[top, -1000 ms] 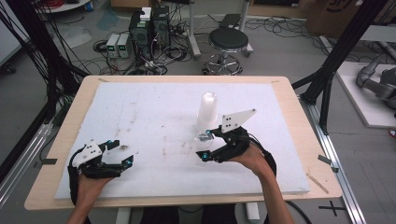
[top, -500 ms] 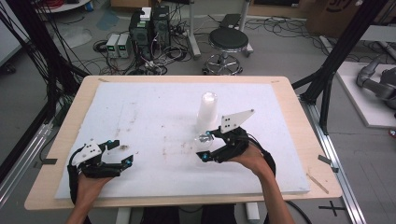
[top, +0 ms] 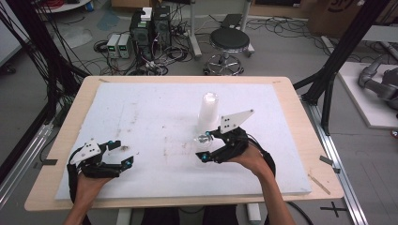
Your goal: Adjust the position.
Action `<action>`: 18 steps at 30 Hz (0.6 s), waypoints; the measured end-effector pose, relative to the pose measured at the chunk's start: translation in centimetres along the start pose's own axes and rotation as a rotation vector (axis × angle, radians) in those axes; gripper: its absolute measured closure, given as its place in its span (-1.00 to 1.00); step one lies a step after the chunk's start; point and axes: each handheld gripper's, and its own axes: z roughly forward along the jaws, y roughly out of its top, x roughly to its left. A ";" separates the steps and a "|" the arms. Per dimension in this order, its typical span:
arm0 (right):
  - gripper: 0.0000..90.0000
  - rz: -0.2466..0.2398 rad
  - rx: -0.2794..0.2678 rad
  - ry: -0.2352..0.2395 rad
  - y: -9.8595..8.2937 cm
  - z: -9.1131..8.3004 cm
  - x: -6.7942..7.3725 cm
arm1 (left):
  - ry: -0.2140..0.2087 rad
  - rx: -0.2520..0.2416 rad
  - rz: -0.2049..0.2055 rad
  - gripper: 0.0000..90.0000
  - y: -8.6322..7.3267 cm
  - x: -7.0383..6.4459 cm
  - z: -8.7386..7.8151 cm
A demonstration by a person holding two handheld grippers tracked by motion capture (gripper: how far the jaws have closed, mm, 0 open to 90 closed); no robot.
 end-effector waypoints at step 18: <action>-0.11 0.009 -0.065 0.044 0.2 0.3 0.3 | -0.151 0.002 0.079 -0.75 2.8 -1.7 0.4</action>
